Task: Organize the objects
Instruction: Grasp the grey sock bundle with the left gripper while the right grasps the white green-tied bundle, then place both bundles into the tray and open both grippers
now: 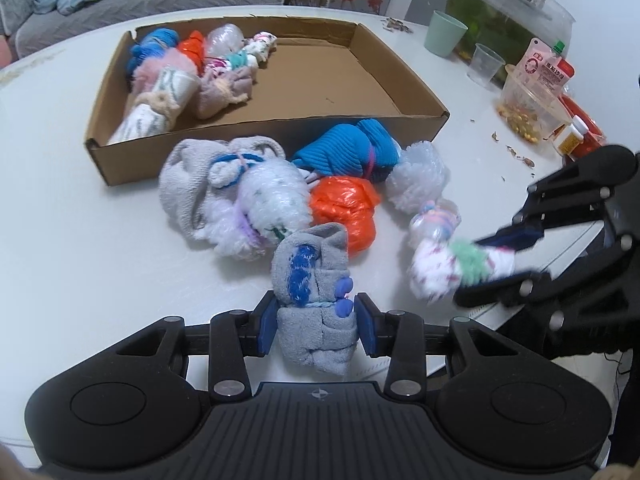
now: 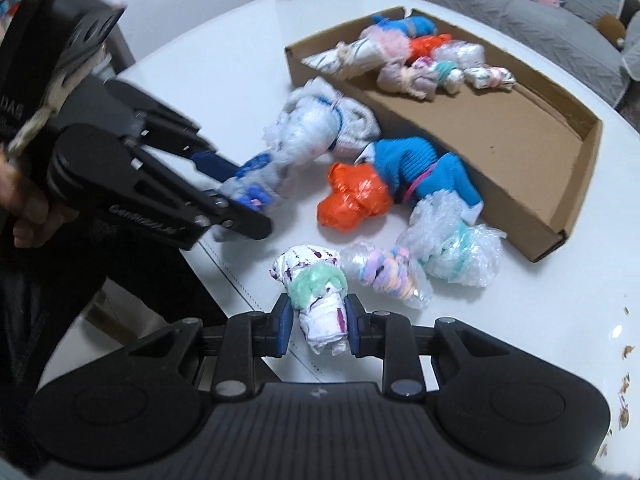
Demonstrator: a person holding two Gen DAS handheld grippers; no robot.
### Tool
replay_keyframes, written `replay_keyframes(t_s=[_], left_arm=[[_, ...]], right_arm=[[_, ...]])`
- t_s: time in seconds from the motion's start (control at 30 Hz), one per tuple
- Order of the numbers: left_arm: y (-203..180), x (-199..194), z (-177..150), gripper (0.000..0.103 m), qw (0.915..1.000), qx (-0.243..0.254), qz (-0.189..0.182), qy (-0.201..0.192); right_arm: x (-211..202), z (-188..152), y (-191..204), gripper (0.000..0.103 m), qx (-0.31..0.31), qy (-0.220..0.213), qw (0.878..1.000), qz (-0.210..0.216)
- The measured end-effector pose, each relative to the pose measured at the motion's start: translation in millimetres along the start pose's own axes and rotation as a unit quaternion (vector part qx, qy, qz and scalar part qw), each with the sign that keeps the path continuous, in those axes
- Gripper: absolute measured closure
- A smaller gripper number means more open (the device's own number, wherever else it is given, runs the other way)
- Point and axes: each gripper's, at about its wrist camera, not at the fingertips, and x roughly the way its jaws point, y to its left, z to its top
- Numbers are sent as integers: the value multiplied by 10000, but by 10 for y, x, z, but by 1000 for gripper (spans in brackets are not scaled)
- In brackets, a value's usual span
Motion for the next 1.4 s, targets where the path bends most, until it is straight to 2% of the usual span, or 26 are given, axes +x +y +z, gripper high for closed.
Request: replay_keyframes(t_s=[0.13, 0.27, 0.4, 0.5, 0.63, 0.77, 0.83, 0.93, 1.1, 1.27, 1.4], left_arm=[[71, -73, -35, 56, 10000, -15, 30, 46], [116, -187, -61, 55, 10000, -46, 8, 15], [137, -237, -54, 55, 10000, -75, 32, 7], [144, -327, 26, 55, 9999, -116, -25, -95], [125, -468, 375, 55, 9992, 27, 102, -382], [122, -421, 980, 55, 9973, 102, 231, -684], [86, -307, 1296, 55, 9964, 213, 254, -785], [26, -38, 1700, 55, 9950, 410, 246, -879], [34, 700, 2228, 55, 9961, 460, 317, -678], [80, 1334, 2465, 55, 9965, 553, 460, -433], [63, 1544, 2470, 55, 9941, 814, 651, -297]], right_arm=[[-4, 45, -47, 78, 78, -7, 10000, 45], [-109, 96, -64, 78, 150, -229, 9993, 267], [-143, 140, -115, 78, 261, -330, 9988, 265], [-260, 186, -155, 78, 345, -573, 9972, 338], [-539, 361, -393, 78, 654, -1121, 9911, 296], [-720, 667, -842, 78, 994, -1521, 9832, -177], [-717, 835, -1109, 78, 1195, -1589, 9791, -422], [-583, 1074, -1472, 78, 1381, -1585, 9760, -571], [-146, 1374, -1894, 78, 1561, -1359, 9757, -723], [157, 1468, -2142, 78, 1643, -1124, 9767, -804], [342, 1444, -2261, 78, 1741, -934, 9767, -840]])
